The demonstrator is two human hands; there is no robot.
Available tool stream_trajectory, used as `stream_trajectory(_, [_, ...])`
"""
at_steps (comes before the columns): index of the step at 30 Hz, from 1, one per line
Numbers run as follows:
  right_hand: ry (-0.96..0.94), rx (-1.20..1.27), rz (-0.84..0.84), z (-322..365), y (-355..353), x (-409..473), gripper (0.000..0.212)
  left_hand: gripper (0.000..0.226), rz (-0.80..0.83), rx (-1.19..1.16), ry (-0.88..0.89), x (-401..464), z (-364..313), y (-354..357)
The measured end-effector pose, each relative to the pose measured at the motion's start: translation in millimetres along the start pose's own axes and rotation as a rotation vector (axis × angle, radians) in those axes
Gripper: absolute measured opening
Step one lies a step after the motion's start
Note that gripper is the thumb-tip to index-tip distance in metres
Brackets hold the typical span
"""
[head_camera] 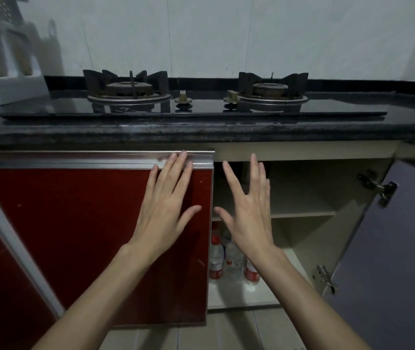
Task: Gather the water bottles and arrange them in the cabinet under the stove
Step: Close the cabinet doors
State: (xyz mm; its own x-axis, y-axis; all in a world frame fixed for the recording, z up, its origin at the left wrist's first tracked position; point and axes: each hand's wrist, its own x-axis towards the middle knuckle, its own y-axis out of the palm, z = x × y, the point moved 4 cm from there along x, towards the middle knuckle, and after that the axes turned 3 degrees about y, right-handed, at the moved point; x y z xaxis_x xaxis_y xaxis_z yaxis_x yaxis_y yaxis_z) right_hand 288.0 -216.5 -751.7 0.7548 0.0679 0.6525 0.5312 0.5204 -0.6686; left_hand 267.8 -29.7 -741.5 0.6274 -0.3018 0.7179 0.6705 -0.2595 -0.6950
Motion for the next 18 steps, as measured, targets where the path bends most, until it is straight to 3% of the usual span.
stream_trajectory(8, [-0.011,0.017,-0.010,-26.0,-95.9,-43.8,0.109,0.085,0.076,0.004,0.028,-2.7,-86.1,-32.9])
stream_trajectory(13, [0.006,-0.064,-0.002,-63.5,-199.4,-97.0,0.108,0.084,0.061,-0.101,0.115,2.7,-189.1,-50.4])
stream_trajectory(18, [-0.016,-0.161,-0.103,-97.5,-302.2,-149.3,0.089,0.084,0.106,-0.276,0.216,9.2,-305.0,-59.6])
